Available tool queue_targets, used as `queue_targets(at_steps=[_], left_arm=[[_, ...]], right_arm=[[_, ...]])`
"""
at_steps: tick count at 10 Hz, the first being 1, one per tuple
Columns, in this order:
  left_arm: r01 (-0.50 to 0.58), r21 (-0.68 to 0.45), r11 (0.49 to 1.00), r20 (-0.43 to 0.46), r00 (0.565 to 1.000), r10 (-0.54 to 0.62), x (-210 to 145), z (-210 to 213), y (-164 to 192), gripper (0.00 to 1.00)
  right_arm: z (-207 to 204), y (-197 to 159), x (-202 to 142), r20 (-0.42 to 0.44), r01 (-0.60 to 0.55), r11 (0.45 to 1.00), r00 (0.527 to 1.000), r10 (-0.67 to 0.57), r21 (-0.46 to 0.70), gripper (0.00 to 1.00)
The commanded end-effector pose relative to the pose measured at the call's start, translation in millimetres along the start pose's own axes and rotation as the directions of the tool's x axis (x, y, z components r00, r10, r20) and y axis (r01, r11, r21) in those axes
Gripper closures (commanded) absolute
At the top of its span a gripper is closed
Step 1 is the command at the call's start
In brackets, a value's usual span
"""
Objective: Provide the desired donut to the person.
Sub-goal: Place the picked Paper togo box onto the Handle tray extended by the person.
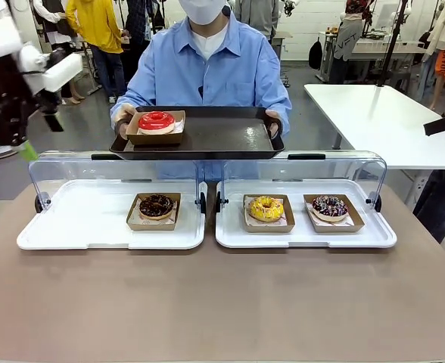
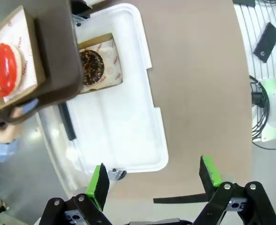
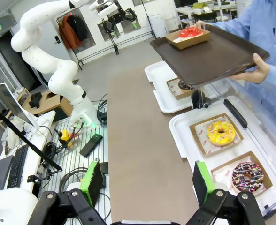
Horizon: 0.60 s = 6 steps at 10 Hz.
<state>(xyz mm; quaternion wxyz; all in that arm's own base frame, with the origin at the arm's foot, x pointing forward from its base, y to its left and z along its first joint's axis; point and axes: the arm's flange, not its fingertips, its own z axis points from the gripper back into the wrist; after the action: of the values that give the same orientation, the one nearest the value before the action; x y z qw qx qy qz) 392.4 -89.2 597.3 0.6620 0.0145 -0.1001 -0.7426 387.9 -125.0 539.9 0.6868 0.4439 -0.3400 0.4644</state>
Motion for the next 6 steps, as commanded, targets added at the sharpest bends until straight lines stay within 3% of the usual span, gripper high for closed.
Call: queue_targets(at_steps=[1,6], left_arm=[[0.005,0.036,0.999,0.038,0.999,-0.006,-11,-6,-16,0.0],[-0.048,0.012,0.999,0.028,0.998,0.048,-31,-5,-22,0.0]], right_arm=[[0,0,0,0.006,-0.002,1.0,1.0,0.002,0.004,0.0],[0,0,0,0.006,-0.002,1.0,1.0,0.002,0.004,0.0]])
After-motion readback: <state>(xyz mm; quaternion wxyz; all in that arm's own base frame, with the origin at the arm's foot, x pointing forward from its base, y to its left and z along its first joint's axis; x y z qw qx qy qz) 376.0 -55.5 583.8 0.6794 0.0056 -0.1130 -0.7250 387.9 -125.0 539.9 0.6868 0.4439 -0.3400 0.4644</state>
